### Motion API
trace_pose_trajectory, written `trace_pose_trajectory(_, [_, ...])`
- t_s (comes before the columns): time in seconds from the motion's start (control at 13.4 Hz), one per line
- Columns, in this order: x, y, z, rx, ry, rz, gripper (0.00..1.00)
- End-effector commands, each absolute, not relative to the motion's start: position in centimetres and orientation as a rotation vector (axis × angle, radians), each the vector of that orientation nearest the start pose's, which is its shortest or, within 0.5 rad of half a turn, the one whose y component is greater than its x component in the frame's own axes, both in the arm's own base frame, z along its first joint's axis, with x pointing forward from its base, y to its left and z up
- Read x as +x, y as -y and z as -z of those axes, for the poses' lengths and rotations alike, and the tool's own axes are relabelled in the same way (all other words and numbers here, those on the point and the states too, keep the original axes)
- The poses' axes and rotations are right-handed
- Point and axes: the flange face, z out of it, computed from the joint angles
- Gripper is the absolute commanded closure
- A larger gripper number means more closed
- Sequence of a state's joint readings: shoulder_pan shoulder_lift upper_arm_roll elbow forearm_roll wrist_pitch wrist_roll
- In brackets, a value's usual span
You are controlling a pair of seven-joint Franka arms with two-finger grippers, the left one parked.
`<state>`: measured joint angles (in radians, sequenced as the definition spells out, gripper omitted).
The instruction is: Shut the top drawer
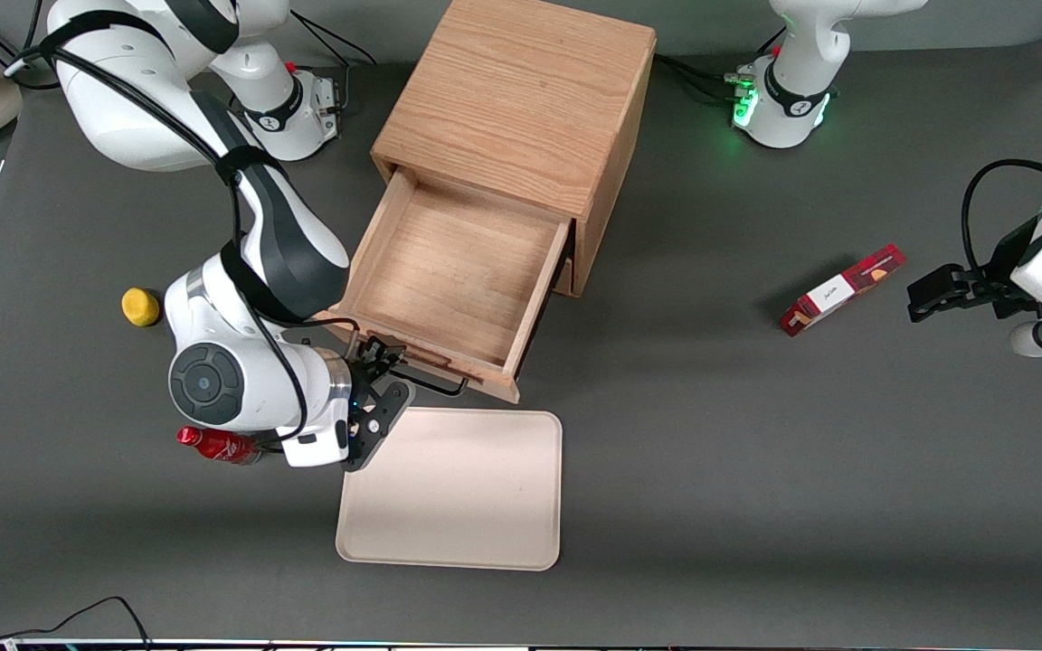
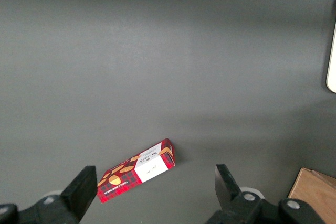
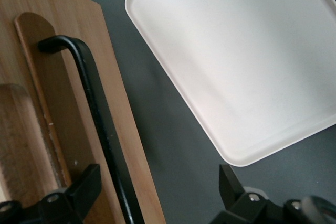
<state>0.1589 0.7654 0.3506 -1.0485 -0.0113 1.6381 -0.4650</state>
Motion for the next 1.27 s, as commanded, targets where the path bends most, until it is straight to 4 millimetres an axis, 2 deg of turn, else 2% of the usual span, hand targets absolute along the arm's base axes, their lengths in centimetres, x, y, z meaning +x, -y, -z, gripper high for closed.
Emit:
trace_pose_trajectory(0.0, [68.1, -28.6, -39.2, -2.627, 1.245, -0.177, 0.0])
trace_pose_trajectory(1.2, [70.4, -25.2, -38.1, -2.628, 1.399, -0.081, 0.0])
